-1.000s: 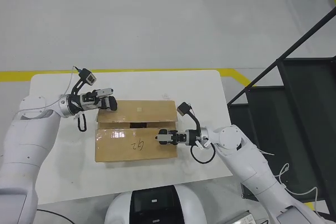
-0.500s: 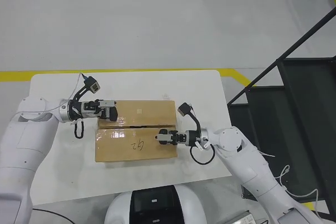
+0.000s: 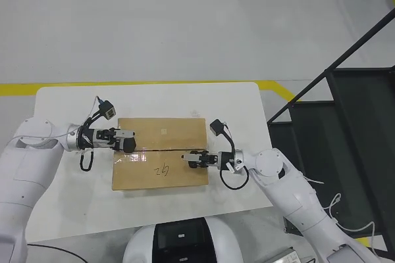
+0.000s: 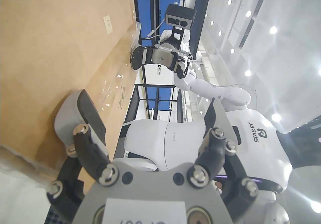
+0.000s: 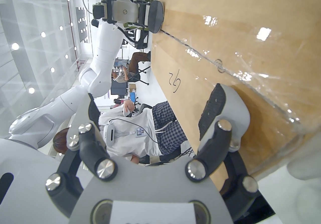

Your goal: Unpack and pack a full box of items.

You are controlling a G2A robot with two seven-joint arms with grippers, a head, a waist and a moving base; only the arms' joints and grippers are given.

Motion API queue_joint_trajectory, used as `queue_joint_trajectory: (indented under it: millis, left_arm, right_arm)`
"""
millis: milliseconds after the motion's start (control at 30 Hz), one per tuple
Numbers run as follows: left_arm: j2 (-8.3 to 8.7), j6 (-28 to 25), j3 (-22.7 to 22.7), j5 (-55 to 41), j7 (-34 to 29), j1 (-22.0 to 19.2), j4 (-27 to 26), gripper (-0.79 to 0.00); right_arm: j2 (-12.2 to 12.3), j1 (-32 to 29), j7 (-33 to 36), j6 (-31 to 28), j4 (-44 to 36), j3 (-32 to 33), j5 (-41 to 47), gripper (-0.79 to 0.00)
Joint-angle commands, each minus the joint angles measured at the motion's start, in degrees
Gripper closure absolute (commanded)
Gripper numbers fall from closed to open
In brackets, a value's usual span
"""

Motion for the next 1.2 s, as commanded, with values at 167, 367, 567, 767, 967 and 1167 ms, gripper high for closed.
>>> queue_joint_trajectory:
  millis: [167,367,567,767,967,1167]
  left_arm:
    - [2.83,0.0,0.5,1.3,0.0,0.7,-1.7,-0.785]
    - [4.0,0.0,1.1,1.4,0.0,0.8,-2.6,-0.785]
    - [4.1,0.0,1.1,0.8,0.0,0.8,-3.1,-0.785]
    - [4.1,0.0,1.1,0.8,0.0,0.8,-3.1,-0.785]
    - [4.1,0.0,1.1,0.8,0.0,0.8,-3.1,-0.785]
    - [4.1,0.0,1.1,0.8,0.0,0.8,-3.1,-0.785]
  right_arm:
    - [0.2,-0.3,-0.3,0.6,-0.6,0.3,-0.2,-0.785]
    - [0.5,-1.6,-1.2,0.3,-2.1,1.3,-0.7,-0.785]
    - [1.6,-7.8,-2.6,-3.7,-5.6,6.1,0.2,-0.785]
    - [3.1,-18.3,-6.4,-5.6,-8.7,14.0,0.2,-0.785]
    - [3.6,-22.8,-7.7,-6.9,-7.2,16.7,2.2,-0.785]
    - [2.6,-14.6,-5.2,-9.0,3.4,11.8,5.3,-0.785]
